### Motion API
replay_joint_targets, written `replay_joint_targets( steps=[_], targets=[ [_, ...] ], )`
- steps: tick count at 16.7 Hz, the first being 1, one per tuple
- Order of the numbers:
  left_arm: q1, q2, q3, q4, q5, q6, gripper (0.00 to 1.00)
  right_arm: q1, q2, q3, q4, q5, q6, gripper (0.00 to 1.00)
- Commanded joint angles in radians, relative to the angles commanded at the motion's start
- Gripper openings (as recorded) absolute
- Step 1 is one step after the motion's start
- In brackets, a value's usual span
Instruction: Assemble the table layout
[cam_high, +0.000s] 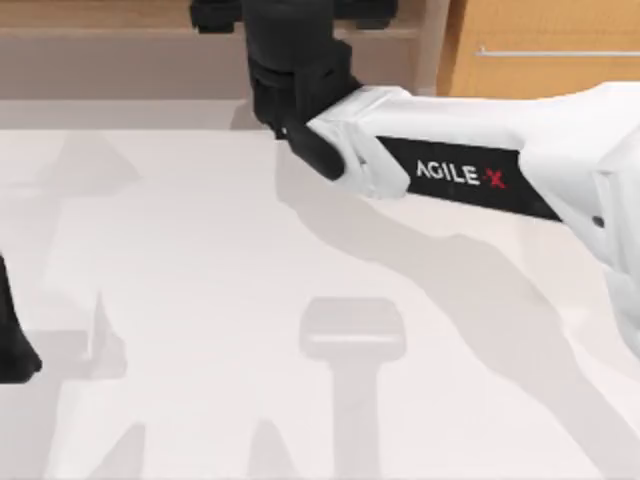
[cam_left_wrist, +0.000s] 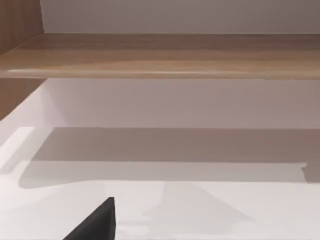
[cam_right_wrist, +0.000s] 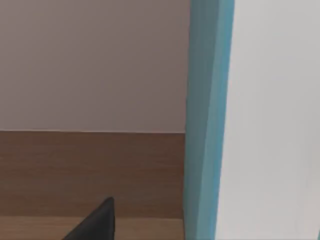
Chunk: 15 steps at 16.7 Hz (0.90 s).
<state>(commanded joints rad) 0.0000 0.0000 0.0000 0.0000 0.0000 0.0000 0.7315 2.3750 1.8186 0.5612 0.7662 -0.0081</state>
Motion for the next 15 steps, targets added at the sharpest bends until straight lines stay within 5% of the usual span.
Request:
replay_joint_targets(
  steps=[14,15],
  targets=[
    [0.0,0.0,0.0,0.0,0.0,0.0,1.0,-0.026,0.063,0.114,-0.05,-0.025,-0.001,1.0],
    [0.0,0.0,0.0,0.0,0.0,0.0,1.0,-0.026,0.063,0.114,-0.05,-0.025,-0.001,0.92]
  ],
)
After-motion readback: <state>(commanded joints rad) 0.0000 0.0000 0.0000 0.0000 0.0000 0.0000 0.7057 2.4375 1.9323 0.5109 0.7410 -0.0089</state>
